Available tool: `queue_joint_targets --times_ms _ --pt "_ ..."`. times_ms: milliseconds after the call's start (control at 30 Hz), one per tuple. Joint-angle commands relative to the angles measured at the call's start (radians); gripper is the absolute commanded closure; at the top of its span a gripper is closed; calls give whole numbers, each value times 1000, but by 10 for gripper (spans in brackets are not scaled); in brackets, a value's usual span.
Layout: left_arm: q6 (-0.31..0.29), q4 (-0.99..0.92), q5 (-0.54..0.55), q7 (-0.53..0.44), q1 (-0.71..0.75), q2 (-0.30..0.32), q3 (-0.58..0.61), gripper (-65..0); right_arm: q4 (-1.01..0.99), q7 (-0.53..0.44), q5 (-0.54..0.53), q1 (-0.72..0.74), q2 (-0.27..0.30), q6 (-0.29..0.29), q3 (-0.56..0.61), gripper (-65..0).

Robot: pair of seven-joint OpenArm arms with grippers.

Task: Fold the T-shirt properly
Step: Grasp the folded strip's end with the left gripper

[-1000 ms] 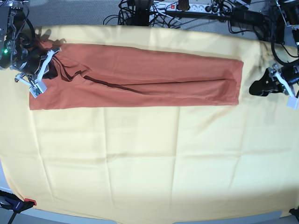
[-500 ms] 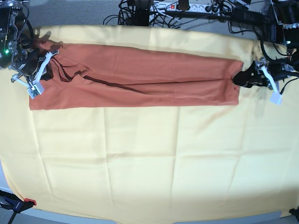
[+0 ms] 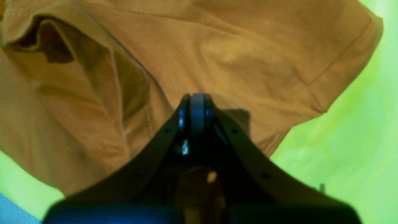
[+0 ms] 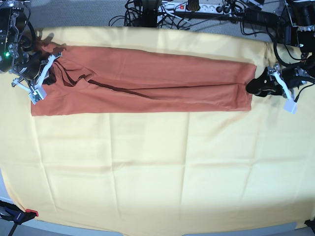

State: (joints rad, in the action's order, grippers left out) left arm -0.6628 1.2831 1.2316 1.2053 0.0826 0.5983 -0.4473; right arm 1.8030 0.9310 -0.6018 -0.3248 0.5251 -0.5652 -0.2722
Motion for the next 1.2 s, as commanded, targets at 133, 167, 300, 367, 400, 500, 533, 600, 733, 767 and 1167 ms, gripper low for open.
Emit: queue_joint_targets --times_ms 133,167,300,367,400,500,533,600,733,767,1167 --pt "31 6 -34 45 -5 -6 0 -332 11 -16 -5 6 18 1 -10 0" --pt "31 6 -17 59 -5 -10 9 -332 11 -16 -12 6 18 1 -10 0" --pt "31 6 35 82 -5 -17 80 -332 11 -16 -62 6 18 0 -10 0" --pt "31 6 38 81 -5 -17 124 -332 11 -16 -63 6 18 0 -10 0" --pt "31 6 37 78 -5 -17 143 -332 11 -15 -63 6 18 0 -10 0" --pt "31 6 38 73 -6 -17 191 -325 11 -16 -63 6 18 0 -10 0" --pt "31 6 38 69 -5 -17 198 -307 11 -15 -63 6 18 0 -10 0" --pt "31 6 37 56 -6 -16 199 -207 11 -15 -63 6 18 0 -10 0" --pt "32 6 37 48 -13 -16 196 0 11 -15 -63 6 18 0 -10 0" --pt "34 6 38 47 -15 -16 195 0 11 -15 -63 6 18 0 -10 0" --pt "42 8 252 180 -72 -17 195 0 11 -16 -63 6 18 -7 -10 0"
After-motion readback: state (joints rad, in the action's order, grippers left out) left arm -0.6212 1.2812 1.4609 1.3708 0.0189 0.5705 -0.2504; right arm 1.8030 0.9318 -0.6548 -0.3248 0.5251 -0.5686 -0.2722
